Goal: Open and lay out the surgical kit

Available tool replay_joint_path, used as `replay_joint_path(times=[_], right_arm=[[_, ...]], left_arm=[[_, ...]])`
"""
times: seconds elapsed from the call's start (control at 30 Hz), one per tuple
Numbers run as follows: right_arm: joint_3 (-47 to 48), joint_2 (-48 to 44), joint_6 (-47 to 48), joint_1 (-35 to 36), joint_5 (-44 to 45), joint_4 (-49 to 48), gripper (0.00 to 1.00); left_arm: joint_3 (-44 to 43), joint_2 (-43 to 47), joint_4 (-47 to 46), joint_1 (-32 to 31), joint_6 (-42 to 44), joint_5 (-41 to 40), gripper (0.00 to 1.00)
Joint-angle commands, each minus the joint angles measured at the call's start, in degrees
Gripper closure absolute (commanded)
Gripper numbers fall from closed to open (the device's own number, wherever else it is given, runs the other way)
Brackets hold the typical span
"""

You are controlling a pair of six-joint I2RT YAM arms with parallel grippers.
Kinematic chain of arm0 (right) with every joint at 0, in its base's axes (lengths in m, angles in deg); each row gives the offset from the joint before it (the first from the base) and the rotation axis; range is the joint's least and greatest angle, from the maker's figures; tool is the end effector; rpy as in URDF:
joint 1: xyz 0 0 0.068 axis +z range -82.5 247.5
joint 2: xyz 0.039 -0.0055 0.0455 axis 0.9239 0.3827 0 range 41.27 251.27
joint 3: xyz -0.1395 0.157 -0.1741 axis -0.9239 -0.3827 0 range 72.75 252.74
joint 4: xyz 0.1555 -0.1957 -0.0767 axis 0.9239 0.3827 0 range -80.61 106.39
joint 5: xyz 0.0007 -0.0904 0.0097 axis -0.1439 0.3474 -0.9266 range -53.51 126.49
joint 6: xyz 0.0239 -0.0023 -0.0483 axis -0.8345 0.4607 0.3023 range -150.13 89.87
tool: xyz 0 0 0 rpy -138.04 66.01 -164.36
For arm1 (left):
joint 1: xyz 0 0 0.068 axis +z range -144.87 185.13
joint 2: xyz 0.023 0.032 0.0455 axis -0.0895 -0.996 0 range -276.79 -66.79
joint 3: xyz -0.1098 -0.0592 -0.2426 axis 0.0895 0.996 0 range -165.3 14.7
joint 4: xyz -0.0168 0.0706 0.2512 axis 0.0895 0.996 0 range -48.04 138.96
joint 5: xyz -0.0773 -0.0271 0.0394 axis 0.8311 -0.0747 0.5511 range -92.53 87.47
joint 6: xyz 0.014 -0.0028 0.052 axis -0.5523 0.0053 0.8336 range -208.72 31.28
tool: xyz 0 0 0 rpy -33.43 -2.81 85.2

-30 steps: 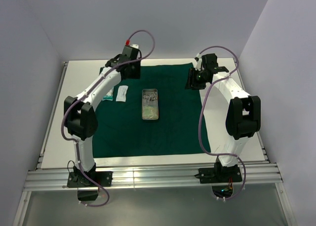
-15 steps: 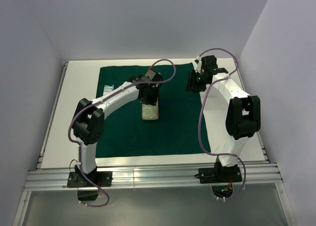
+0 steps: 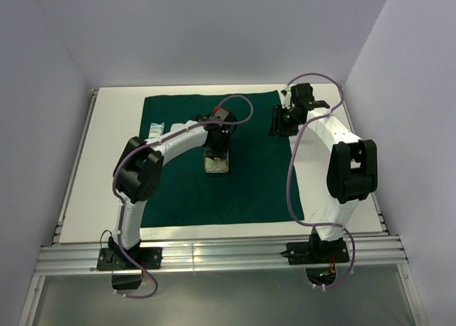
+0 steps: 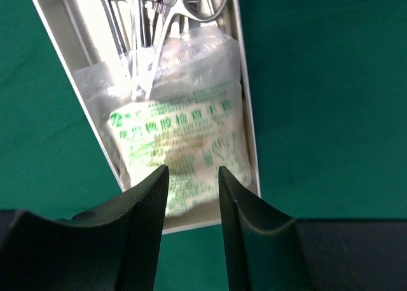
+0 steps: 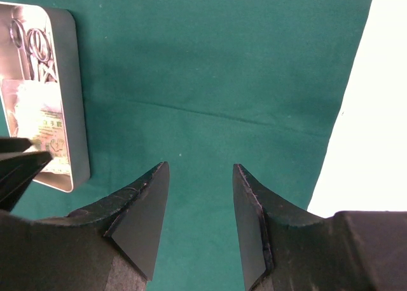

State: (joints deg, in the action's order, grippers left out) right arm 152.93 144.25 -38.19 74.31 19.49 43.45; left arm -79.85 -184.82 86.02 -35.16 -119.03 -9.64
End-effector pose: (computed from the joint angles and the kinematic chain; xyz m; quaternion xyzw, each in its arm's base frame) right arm 0.3835 0.0563 0.2407 -0.0319 0.9483 0.1770 0.2614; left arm 0.3343 -0.2776 0.2029 0.0733 0.9763 -0.0626 0.1937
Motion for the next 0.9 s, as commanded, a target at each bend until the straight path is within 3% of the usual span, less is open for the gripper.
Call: replay_joint_path(times=[0.0, 0.1, 0.3, 0.47, 0.87], right_arm=[[0.50, -3.84, -0.29, -0.57, -0.23, -0.14, 0.48], [1.20, -3.58, -0.21, -0.57, -0.41, 0.12, 0.48], [1.56, -2.96, -0.21, -1.09, -0.76, 0.39, 0.48], [1.64, -2.52, 0.23, -1.01, -1.02, 0.91, 0.48], [3.75, -0.85, 0.41, -0.83, -2.87, 1.27, 0.50]], left_arm=[[-2.75, -1.58, 0.42, 0.30, -1.42, -1.32, 0.59], [-2.66, -2.63, 0.51, 1.09, -1.69, -1.67, 0.61], [-2.58, -3.25, 0.68, 1.71, -1.77, -1.41, 0.77], [-5.03, -1.15, 0.95, 1.62, -0.72, -2.20, 1.00], [-6.89, 12.55, -3.61, 1.27, 2.00, -5.98, 1.00]])
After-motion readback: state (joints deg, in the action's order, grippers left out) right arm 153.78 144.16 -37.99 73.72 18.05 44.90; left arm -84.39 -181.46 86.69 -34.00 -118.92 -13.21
